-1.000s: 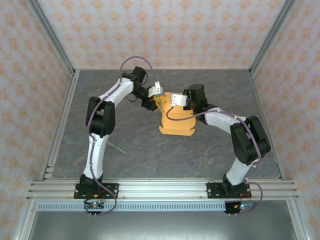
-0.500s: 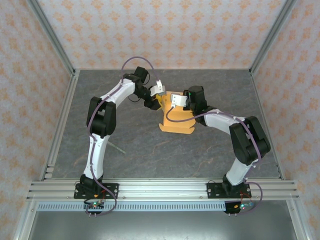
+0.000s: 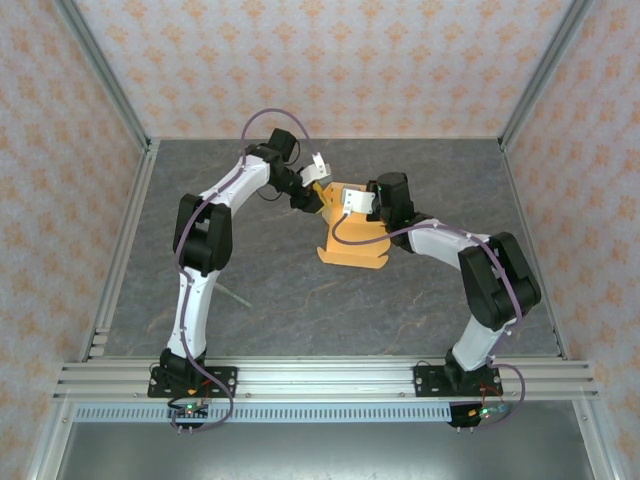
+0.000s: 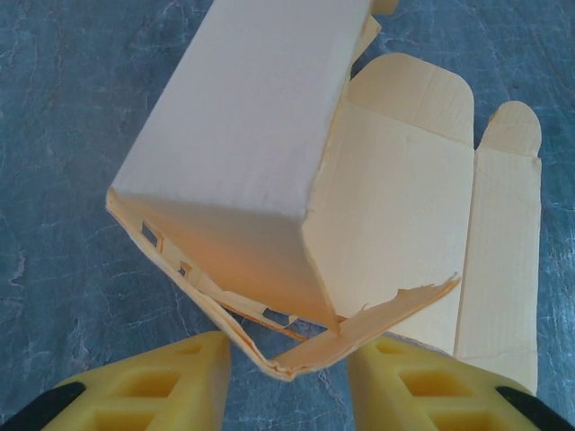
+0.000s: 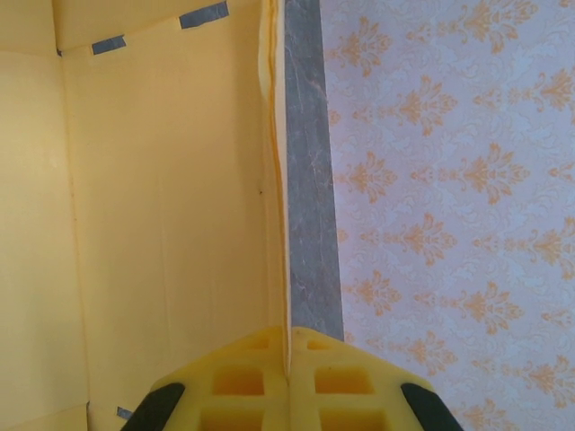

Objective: Fold the paper box

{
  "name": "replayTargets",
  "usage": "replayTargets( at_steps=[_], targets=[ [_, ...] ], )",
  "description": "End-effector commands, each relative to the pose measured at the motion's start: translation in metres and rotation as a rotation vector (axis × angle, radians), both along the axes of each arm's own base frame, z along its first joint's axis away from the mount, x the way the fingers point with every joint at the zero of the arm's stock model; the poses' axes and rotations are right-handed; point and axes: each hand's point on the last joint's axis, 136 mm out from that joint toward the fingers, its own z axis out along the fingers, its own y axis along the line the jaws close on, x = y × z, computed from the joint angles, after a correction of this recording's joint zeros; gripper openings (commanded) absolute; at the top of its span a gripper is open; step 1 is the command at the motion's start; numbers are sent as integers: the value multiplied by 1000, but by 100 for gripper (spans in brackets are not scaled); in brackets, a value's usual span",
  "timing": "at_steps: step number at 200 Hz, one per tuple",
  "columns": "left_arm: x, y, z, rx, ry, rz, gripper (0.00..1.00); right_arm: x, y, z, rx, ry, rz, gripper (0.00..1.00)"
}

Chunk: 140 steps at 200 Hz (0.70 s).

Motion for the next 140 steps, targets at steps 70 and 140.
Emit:
replayTargets(
  at_steps=[70, 140],
  targets=[
    [16, -16, 2, -7, -34, 42, 43, 0, 10, 4, 25, -30, 8, 0],
    [32, -13, 7, -5, -4, 136, 44, -2, 10, -3, 1, -16, 21, 0]
  ],
)
